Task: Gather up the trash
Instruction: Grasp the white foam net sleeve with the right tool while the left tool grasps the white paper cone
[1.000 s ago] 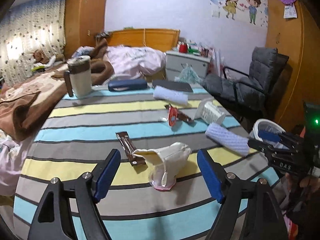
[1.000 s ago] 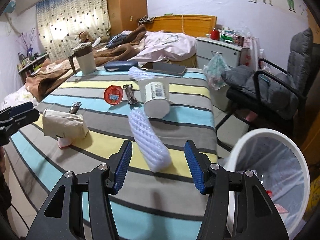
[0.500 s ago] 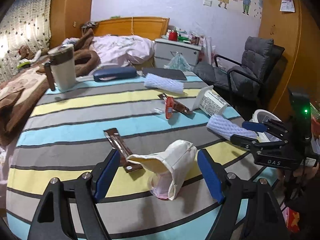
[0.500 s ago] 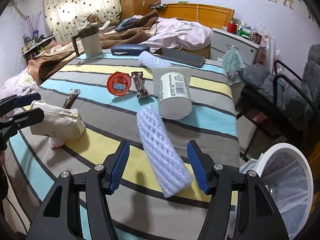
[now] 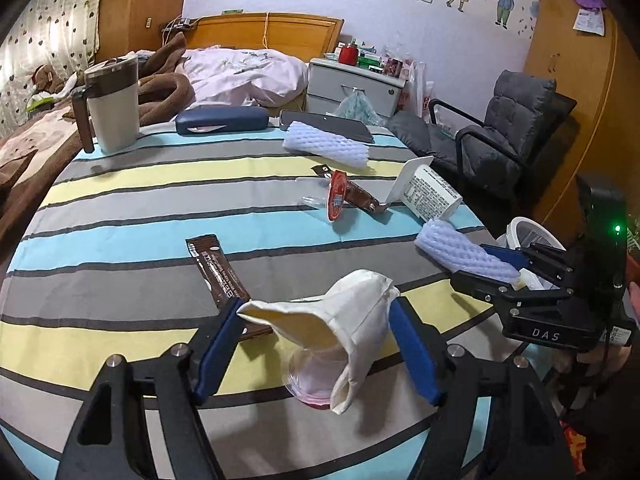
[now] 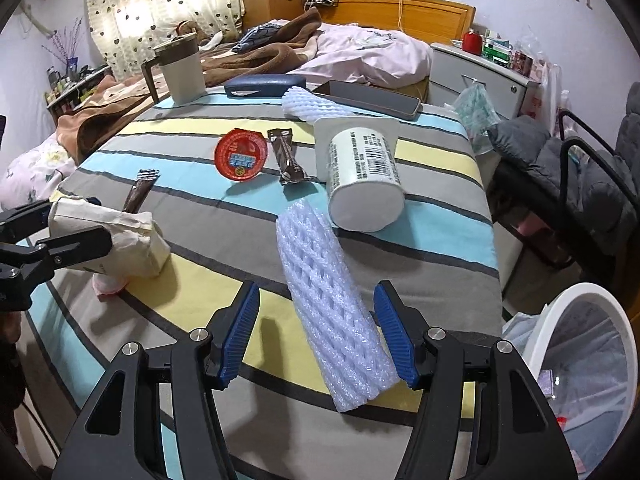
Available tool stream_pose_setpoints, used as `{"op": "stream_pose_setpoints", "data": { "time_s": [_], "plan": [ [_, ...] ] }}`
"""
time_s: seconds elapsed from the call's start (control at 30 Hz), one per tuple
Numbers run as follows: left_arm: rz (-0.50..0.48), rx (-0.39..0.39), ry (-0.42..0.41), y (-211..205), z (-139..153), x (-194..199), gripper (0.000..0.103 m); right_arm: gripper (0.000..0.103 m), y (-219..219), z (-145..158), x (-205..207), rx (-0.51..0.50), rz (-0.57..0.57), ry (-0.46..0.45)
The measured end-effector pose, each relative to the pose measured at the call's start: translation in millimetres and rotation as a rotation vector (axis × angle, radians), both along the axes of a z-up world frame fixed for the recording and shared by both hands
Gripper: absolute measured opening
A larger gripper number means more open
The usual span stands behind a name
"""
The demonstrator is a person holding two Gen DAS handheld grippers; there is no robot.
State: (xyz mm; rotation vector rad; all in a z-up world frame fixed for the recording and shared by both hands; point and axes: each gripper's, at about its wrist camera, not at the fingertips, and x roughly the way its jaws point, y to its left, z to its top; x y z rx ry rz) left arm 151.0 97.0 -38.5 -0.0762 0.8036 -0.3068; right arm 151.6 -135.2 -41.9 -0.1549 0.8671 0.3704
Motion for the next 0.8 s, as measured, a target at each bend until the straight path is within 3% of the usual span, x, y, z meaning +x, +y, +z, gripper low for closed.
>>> {"op": "stream_pose_setpoints", "data": {
  "time_s": [0.3,0.63,0.8],
  "plan": [
    [-0.001,-0.027,-0.005,1,1,-1,0.065,0.033,0,1,0,0.006,0.011,-0.008],
    [0.030,-0.075,-0.041,7,11,-3,0.064,0.027,-2,4,-3,0.029,0.006,-0.034],
    [0.030,-0.060,-0.054,4,15,-6,0.064,0.026,-4,7,-7,0.042,0.002,-0.047]
  ]
}}
